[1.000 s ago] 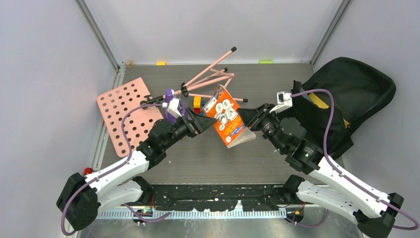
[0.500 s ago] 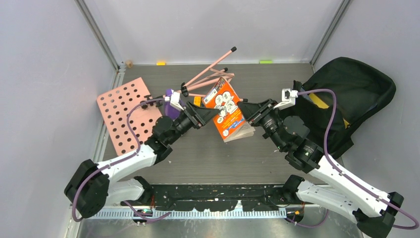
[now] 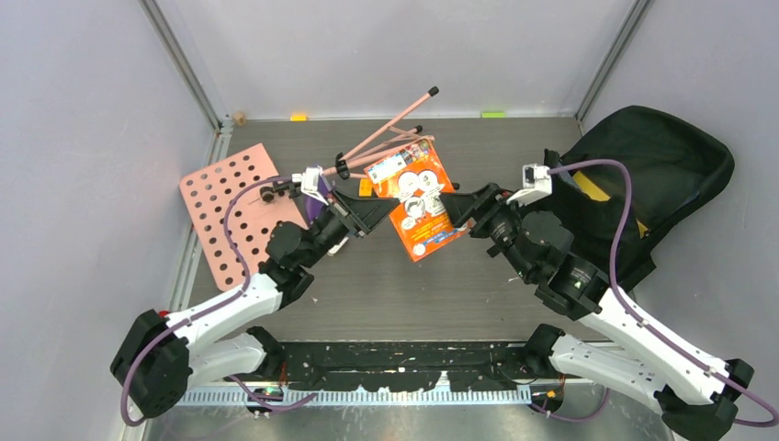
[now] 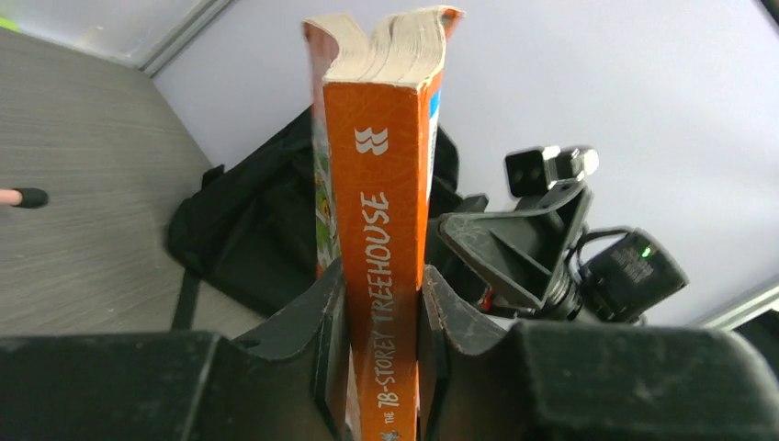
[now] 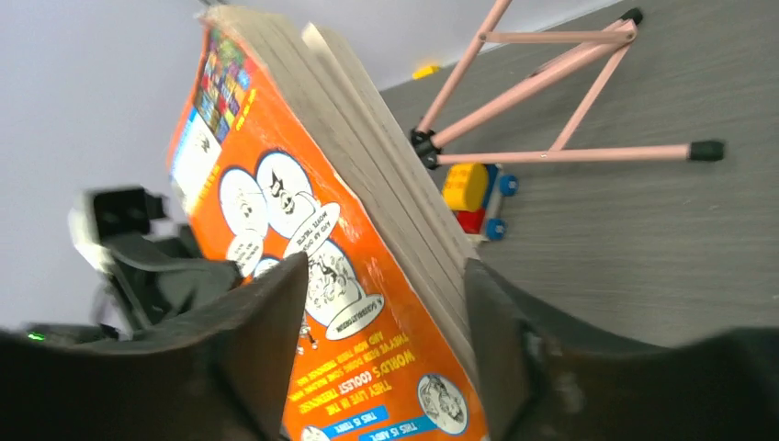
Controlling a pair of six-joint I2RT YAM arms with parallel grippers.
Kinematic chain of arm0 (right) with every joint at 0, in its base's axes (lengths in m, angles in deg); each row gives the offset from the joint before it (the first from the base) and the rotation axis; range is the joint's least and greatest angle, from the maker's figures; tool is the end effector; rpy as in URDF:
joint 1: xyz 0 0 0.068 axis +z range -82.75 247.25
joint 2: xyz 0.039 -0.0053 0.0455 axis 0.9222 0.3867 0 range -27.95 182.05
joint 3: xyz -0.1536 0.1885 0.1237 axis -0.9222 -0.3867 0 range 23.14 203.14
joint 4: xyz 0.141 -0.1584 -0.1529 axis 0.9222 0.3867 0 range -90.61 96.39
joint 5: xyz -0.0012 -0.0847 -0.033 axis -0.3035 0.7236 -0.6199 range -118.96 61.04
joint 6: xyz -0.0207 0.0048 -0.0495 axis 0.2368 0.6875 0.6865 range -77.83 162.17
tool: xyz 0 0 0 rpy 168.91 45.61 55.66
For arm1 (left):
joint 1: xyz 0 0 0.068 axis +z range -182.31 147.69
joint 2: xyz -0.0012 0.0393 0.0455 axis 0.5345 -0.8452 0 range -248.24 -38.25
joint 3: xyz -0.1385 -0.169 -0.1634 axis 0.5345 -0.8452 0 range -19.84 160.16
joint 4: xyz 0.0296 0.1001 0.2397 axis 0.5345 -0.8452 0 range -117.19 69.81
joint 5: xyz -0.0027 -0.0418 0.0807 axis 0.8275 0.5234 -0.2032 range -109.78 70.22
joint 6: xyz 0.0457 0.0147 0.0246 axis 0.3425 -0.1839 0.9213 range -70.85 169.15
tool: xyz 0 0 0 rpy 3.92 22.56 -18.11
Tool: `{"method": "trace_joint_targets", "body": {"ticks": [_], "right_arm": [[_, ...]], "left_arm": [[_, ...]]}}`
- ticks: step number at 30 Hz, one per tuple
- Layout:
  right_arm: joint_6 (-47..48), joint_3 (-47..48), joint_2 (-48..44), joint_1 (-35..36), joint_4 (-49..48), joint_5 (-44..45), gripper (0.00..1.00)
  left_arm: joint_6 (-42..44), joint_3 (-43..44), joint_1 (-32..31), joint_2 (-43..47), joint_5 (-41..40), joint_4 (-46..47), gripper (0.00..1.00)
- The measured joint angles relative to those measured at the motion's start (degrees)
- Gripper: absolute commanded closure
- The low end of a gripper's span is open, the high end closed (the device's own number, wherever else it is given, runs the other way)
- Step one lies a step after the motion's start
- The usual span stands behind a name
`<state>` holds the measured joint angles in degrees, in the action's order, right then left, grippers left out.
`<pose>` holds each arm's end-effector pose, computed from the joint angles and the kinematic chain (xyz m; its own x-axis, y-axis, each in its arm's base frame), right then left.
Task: Pack the student bag
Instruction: Pick up the book from the center of the board.
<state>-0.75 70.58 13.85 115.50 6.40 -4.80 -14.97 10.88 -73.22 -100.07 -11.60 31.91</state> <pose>0.1223 0.1153 0.3708 -0.2895 0.6086 -0.7388 -0.2883 0.6806 0.6736 0.1767 -0.1598 0.3103 -0.5554 -0.6971 -0.4534 0.5705 0.0774 -0.8177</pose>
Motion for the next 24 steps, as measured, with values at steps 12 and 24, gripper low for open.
{"method": "trace_joint_targets", "body": {"ticks": [12, 24], "right_arm": [[10.3, 7.5, 6.1, -6.9, 7.3, -23.5, 0.0], [2.4, 10.0, 9.2, -23.8, -2.4, -58.2, 0.0]], "left_arm": [[12.8, 2.6, 0.6, 9.9, 11.6, -11.9, 1.0], [18.3, 9.4, 1.0, 13.9, 18.3, -16.5, 1.0]]}}
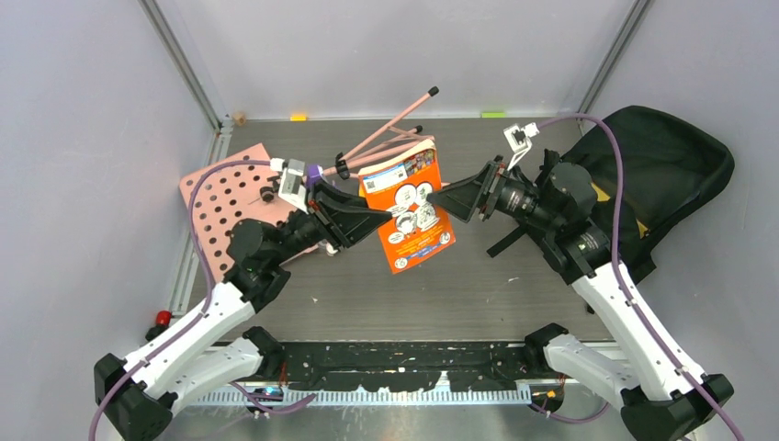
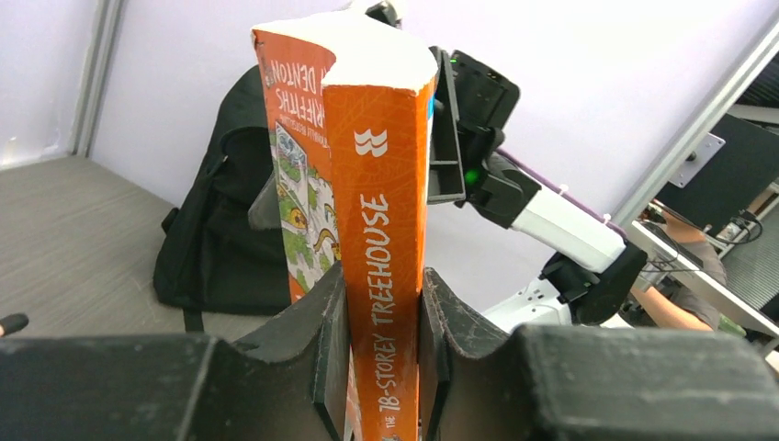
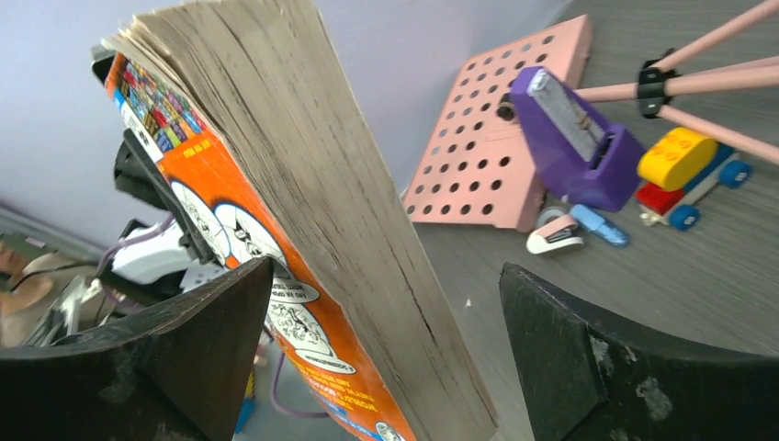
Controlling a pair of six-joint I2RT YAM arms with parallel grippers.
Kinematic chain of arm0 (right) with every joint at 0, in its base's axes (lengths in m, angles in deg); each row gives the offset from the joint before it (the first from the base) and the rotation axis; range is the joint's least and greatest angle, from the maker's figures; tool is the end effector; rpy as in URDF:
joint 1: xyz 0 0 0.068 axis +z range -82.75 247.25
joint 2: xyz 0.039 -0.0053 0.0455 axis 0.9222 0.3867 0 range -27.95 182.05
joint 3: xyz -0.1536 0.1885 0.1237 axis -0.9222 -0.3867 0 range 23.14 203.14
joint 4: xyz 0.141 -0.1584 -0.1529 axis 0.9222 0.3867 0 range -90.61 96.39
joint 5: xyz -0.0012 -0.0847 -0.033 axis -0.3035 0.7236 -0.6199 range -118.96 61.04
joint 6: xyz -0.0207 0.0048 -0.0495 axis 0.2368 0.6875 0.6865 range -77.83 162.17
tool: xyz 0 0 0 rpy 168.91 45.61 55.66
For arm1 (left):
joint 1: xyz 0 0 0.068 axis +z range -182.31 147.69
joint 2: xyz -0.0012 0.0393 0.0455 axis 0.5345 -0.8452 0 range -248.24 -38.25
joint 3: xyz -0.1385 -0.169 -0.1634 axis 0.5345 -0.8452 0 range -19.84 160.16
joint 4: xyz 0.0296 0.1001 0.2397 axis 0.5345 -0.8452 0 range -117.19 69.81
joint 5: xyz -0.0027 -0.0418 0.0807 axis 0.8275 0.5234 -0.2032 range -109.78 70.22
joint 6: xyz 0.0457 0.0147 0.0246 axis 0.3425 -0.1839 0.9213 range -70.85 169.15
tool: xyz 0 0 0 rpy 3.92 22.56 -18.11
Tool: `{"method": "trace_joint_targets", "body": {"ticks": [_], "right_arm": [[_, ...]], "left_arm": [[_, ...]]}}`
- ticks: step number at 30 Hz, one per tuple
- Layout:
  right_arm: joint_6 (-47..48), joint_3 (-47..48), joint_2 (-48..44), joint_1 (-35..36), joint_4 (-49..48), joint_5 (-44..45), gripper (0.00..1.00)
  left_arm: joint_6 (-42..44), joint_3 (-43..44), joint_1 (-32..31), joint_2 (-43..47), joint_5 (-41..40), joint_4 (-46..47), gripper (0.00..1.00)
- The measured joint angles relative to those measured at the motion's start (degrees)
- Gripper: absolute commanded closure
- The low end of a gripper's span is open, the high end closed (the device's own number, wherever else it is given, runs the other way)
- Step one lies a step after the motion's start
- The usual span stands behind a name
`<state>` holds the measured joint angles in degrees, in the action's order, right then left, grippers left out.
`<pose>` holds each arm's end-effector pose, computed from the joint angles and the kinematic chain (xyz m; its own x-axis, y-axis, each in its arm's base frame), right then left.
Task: Pack the student bag
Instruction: Pick up the book from the center of the board.
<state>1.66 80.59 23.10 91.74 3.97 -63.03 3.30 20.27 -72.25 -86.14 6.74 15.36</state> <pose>0.1684 0.0987 0.4091 -0.5319 0.3490 -0.7716 -0.6674 0.3881 0.6356 0.1336 -0.1326 0.3851 -0.3808 -0.5185 -0.7656 0.8674 0.0865 -0.4900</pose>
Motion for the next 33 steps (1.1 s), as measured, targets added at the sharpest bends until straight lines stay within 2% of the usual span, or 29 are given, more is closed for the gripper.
{"method": "trace_joint_targets", "body": {"ticks": [6, 8, 9, 11, 12, 13, 14, 16, 17, 18, 19, 21, 22, 23, 26, 29, 33], "right_arm": [[-2.3, 2.2, 2.3, -0.2, -2.6, -8.6, 0.02], [-4.0, 2.7, 3.7, -0.2, -5.0, -12.0, 0.06], [-4.6, 3.1, 4.3, -0.2, -5.8, -13.5, 0.12], [-5.3, 3.5, 5.2, -0.2, -6.5, -15.4, 0.32], [-5.5, 3.7, 5.2, -0.2, -6.6, -16.0, 0.54], [-6.0, 3.9, 5.3, -0.1, -6.6, -16.9, 0.64], [-6.2, 4.1, 5.3, -0.1, -6.8, -17.6, 0.83], [-5.7, 4.7, 4.9, -0.1, -6.8, -18.1, 0.97], [-5.0, 5.0, 4.7, -0.2, -6.0, -17.8, 0.99], [-4.0, 5.4, 4.4, -0.2, -5.0, -17.3, 0.99], [-2.8, 6.0, 4.2, -0.2, -3.2, -16.5, 0.99], [1.6, 9.3, 3.7, 0.0, 3.9, -12.2, 1.0], [4.3, 11.7, 3.6, 0.3, 8.3, -9.3, 1.0], [7.1, 14.3, 3.5, 0.8, 13.2, -5.6, 1.0], [15.0, 22.0, 3.5, 1.0, 26.1, 9.9, 1.0], [22.3, 29.1, 4.5, 0.2, 36.2, 27.0, 1.0], [30.4, 37.6, 7.5, 0.0, 44.7, 43.3, 1.0]], "left_arm": [[0.1, 3.5, 0.1, -2.4, 3.2, 1.2, 1.0], [0.0, 4.7, 0.1, -3.7, 4.2, 1.9, 1.0], [-0.1, 5.1, 0.1, -4.3, 4.6, 2.4, 1.0], [-0.2, 5.6, 0.1, -5.3, 5.1, 2.8, 1.0], [-0.1, 5.8, 0.1, -5.6, 5.2, 2.8, 1.0], [0.0, 6.0, 0.1, -6.1, 5.4, 2.7, 1.0], [0.3, 6.1, 0.1, -6.5, 5.4, 2.7, 1.0], [0.7, 6.5, 0.4, -7.5, 4.5, 2.3, 1.0], [0.3, 6.8, 0.5, -7.8, 4.3, 2.2, 1.0], [0.6, 7.3, 0.5, -8.0, 4.0, 1.6, 0.97], [1.2, 8.0, 0.4, -8.2, 3.8, 0.3, 0.85], [2.8, 10.1, 0.3, -9.0, 3.4, -3.7, 0.41], [4.0, 11.4, 0.3, -9.4, 2.8, -5.8, 0.25], [6.0, 12.9, 0.1, -10.0, 1.8, -7.8, 0.14], [10.3, 16.9, 0.0, -11.7, -1.7, -14.4, 0.04], [13.3, 20.1, 0.0, -13.8, -4.3, -19.1, 0.03], [14.0, 24.3, 0.0, -20.1, -5.4, -22.2, 0.03]]}}
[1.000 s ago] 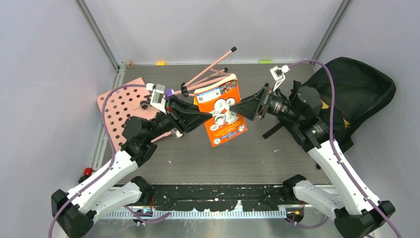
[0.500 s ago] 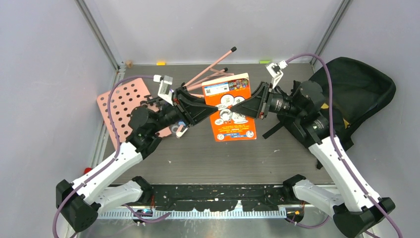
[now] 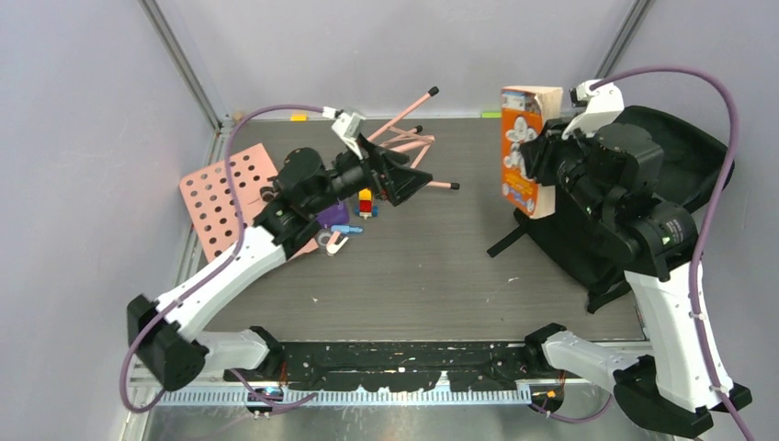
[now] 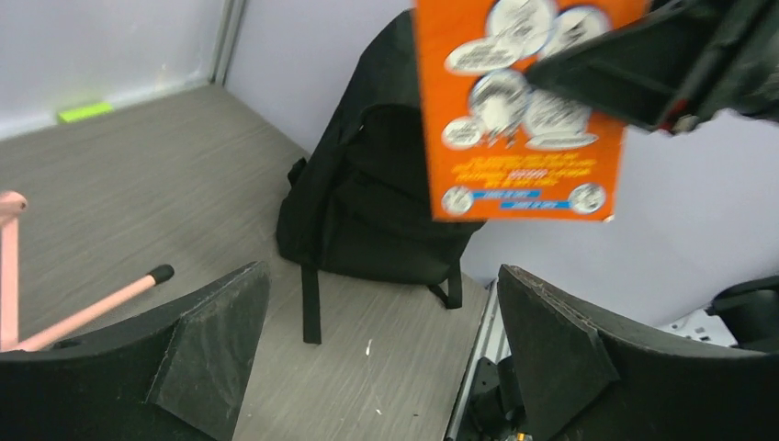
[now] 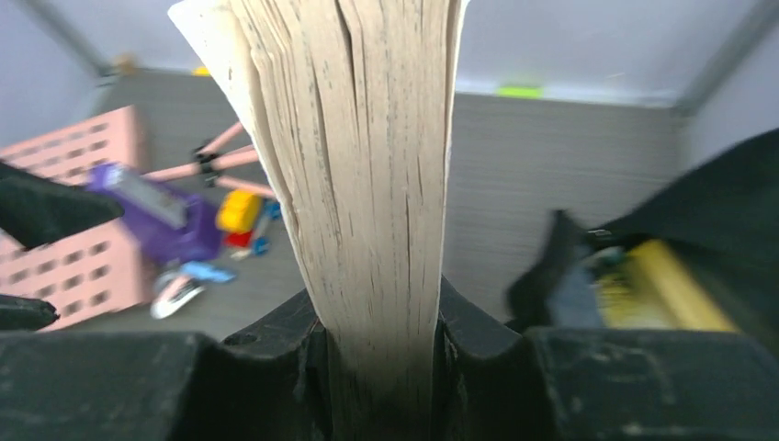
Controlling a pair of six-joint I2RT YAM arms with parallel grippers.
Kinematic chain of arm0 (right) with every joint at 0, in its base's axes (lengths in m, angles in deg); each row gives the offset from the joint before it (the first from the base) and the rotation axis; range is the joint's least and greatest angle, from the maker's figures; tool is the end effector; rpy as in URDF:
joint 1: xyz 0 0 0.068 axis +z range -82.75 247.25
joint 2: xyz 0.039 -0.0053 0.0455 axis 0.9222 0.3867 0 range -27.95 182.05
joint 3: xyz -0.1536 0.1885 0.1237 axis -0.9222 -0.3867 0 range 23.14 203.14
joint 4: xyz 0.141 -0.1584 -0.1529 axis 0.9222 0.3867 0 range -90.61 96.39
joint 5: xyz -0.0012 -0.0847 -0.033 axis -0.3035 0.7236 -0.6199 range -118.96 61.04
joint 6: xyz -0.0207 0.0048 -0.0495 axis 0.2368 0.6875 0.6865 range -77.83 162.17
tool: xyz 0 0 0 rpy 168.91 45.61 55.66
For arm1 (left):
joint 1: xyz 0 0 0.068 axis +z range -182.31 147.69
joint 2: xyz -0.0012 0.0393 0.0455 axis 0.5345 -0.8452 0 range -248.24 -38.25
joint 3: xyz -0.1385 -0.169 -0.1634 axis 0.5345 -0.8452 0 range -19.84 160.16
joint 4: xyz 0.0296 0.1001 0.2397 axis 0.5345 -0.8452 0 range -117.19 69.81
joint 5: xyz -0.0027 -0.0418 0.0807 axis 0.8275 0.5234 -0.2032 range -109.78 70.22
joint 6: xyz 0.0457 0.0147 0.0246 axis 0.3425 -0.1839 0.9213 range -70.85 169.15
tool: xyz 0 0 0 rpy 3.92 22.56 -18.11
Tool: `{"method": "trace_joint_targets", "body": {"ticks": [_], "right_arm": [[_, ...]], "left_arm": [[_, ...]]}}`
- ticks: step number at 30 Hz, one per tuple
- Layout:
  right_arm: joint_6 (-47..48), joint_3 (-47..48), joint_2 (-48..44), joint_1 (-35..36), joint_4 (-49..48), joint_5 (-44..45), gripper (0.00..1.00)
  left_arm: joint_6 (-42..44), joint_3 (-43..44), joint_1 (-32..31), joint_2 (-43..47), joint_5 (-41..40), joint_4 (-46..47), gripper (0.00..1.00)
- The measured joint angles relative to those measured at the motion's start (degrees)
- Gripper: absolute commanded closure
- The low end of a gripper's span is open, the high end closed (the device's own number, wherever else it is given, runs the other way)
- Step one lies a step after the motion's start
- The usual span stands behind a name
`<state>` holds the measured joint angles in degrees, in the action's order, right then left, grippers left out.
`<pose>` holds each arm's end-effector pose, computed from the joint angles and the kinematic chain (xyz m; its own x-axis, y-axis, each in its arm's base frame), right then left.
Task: Pack the student bag
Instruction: Pick up the book from the center of the board, then place the book in the student bag.
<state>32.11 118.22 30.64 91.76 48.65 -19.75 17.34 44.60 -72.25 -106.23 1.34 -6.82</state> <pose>0.1389 0.0571 0.5087 -0.2445 0.0779 -0.9665 -0.2283 0.9641 0.1355 0.2026 -0.1864 0.4214 -0.3480 -0.3499 -0.8698 0.8093 0.3562 -0.4671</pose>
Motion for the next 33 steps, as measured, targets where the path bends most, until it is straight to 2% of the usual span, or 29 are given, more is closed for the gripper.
{"method": "trace_joint_targets", "body": {"ticks": [5, 9, 15, 19, 24, 30, 33], "right_arm": [[9.9, 8.4, 3.8, 0.0, 2.4, 13.1, 1.0], [18.0, 13.8, 6.8, 0.0, 0.9, 19.7, 1.0], [31.7, 15.5, 10.5, -2.5, -2.9, 26.4, 1.0], [35.7, 16.2, 14.6, -9.7, -0.9, 24.9, 1.0], [36.3, 15.2, 17.5, -16.2, 8.1, 21.7, 1.0], [37.6, 10.6, 16.7, -19.4, 17.0, 19.8, 1.0], [39.1, 7.1, 15.0, -19.9, 19.5, 18.5, 1.0]], "left_arm": [[-5.9, 5.2, 0.0, -12.9, 2.9, 1.8, 0.07], [-10.1, 7.8, -0.2, -20.8, 5.2, 3.6, 0.07], [-14.4, 9.0, -0.8, -25.5, 8.0, 5.5, 0.07], [-16.0, 10.7, -1.0, -25.9, 8.7, 7.0, 0.07], [-17.3, 18.5, -1.8, -30.5, 10.0, 8.3, 0.09], [-19.3, 28.3, -3.6, -39.7, 13.0, 9.1, 0.11], [-20.2, 29.7, -4.6, -42.4, 14.3, 9.1, 0.11]]}}
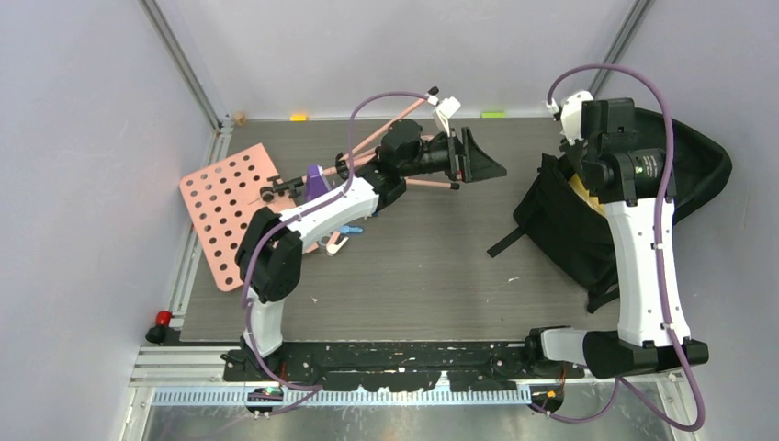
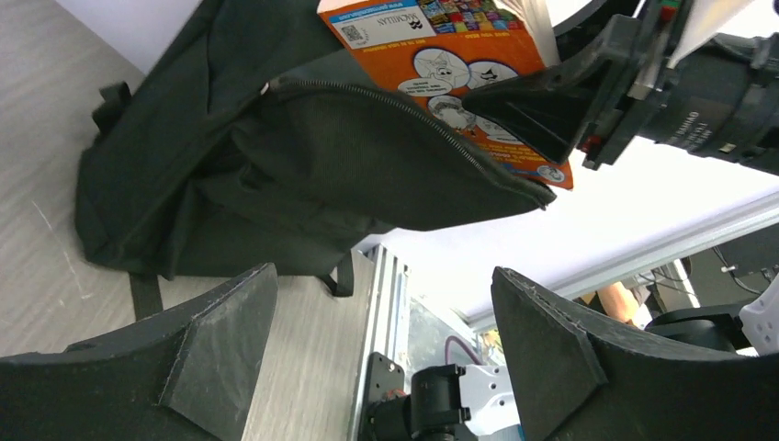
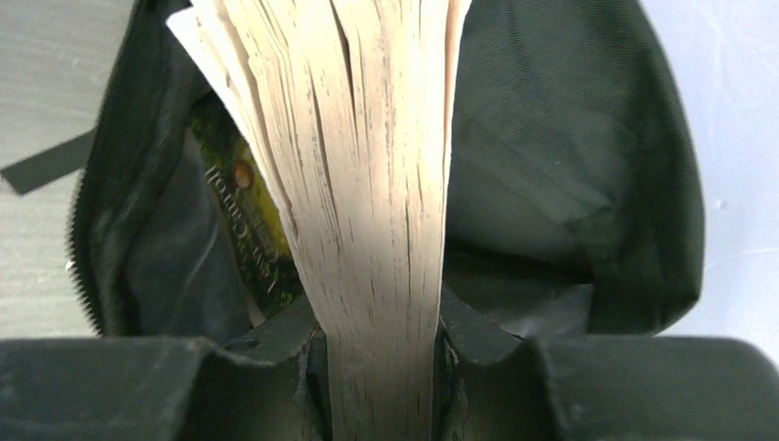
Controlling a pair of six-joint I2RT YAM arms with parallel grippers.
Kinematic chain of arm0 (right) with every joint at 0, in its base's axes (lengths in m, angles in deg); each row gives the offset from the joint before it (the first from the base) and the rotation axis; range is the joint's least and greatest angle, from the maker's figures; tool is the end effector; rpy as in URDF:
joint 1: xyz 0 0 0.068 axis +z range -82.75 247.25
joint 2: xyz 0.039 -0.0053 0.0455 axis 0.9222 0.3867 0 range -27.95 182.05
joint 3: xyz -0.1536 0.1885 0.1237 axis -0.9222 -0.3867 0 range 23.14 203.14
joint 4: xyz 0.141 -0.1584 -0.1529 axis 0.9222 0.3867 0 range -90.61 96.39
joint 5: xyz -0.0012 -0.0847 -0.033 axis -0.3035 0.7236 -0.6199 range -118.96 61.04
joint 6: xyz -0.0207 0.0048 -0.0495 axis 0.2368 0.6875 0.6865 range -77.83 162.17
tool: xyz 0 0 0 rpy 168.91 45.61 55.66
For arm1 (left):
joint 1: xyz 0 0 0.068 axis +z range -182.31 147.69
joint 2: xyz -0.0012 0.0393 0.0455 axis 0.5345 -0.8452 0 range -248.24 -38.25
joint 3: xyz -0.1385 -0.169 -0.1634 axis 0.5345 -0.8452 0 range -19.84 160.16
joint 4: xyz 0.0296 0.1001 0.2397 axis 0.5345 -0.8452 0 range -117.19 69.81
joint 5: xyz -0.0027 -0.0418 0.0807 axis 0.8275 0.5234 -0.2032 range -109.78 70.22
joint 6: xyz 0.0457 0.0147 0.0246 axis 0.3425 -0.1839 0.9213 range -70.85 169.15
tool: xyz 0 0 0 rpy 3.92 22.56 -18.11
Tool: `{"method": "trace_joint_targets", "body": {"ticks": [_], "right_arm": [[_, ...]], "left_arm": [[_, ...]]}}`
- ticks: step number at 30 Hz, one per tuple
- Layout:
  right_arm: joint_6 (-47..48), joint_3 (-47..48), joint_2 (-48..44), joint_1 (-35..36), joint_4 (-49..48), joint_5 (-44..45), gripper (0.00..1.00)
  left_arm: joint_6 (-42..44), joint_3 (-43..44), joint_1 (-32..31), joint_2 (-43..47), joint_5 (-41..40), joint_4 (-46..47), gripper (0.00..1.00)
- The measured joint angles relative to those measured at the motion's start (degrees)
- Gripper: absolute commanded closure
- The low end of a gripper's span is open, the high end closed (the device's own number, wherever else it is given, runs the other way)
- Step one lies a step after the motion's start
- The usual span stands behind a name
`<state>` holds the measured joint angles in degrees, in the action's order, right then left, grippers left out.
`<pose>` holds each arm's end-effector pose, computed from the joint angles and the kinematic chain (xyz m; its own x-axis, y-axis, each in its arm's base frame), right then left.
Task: Pack the student bag
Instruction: Place the book in the student bag.
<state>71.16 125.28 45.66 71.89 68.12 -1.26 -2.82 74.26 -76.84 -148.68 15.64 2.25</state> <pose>0.2132 0.0008 0.4685 -0.6994 -0.4874 -0.5228 -0.0649 0.7717 -0.6327 0.3182 -0.3420 0.3606 -0.7271 -0.1851 -0.6612 0.6649 0.0501 -0.7452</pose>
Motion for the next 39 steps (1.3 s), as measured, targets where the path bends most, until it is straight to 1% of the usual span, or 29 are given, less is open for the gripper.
{"method": "trace_joint_targets", "body": {"ticks": [6, 8, 9, 10, 11, 12, 13, 16, 18, 23, 25, 27, 32, 37, 39], "right_arm": [[2.5, -0.6, -0.1, -1.7, 4.6, -6.6, 0.99], [3.0, -0.6, 1.0, -2.4, 4.8, -7.7, 0.92], [3.5, -0.7, 2.0, -2.8, 4.5, -7.7, 0.82], [3.7, -0.9, 2.9, -3.4, 3.8, -7.7, 0.76], [3.8, -1.1, 3.6, -3.9, 3.2, -7.7, 0.62], [3.7, -1.1, 4.6, -4.7, 2.5, -7.7, 0.58], [3.5, -1.1, 5.4, -5.6, 1.8, -7.6, 0.51], [2.0, 0.2, 7.2, -7.3, 0.5, -6.3, 0.2], [0.9, 2.4, 7.8, -7.9, -0.7, -4.9, 0.14], [-2.1, 4.5, 6.4, -8.0, -4.9, 0.3, 0.12], [-3.5, 4.2, 5.3, -8.0, -6.9, 2.4, 0.09], [-5.2, 3.2, 3.7, -8.0, -9.4, 4.5, 0.02], [-8.7, -0.5, -0.7, -8.2, -16.7, 11.7, 0.0], [-13.3, -0.7, 0.0, -9.8, -24.2, 20.3, 0.0], [-14.4, -1.0, 0.3, -10.2, -26.4, 22.5, 0.0]], "left_arm": [[-1.6, 0.0, -0.9, -1.5, 1.7, 0.5, 0.11], [-1.7, 0.3, -1.1, -1.5, 1.9, 1.1, 0.11], [-1.8, 0.7, -1.3, -1.7, 2.0, 1.2, 0.11], [-1.9, 1.4, -1.4, -1.9, 2.2, 1.3, 0.11], [-1.9, 1.9, -1.5, -2.1, 2.3, 1.4, 0.11], [-1.9, 2.5, -1.6, -2.3, 2.5, 1.6, 0.11], [-1.9, 2.7, -1.7, -2.3, 2.7, 2.0, 0.11], [-1.9, 2.6, -1.9, -2.3, 3.4, 2.3, 0.11], [-1.8, 2.6, -2.0, -2.3, 3.7, 2.5, 0.11], [-1.3, -0.2, -2.0, -1.7, 3.8, 3.1, 0.11], [-0.9, -1.3, -2.0, -1.4, 3.8, 3.0, 0.11], [-0.3, -2.2, -2.0, -1.0, 3.8, 2.8, 0.11], [0.4, -4.7, -1.9, 1.4, 3.8, 2.6, 0.11], [1.4, -8.4, -1.3, 4.7, 3.7, 2.6, 0.11], [1.6, -10.0, -0.9, 6.1, 3.7, 2.6, 0.11]]}}
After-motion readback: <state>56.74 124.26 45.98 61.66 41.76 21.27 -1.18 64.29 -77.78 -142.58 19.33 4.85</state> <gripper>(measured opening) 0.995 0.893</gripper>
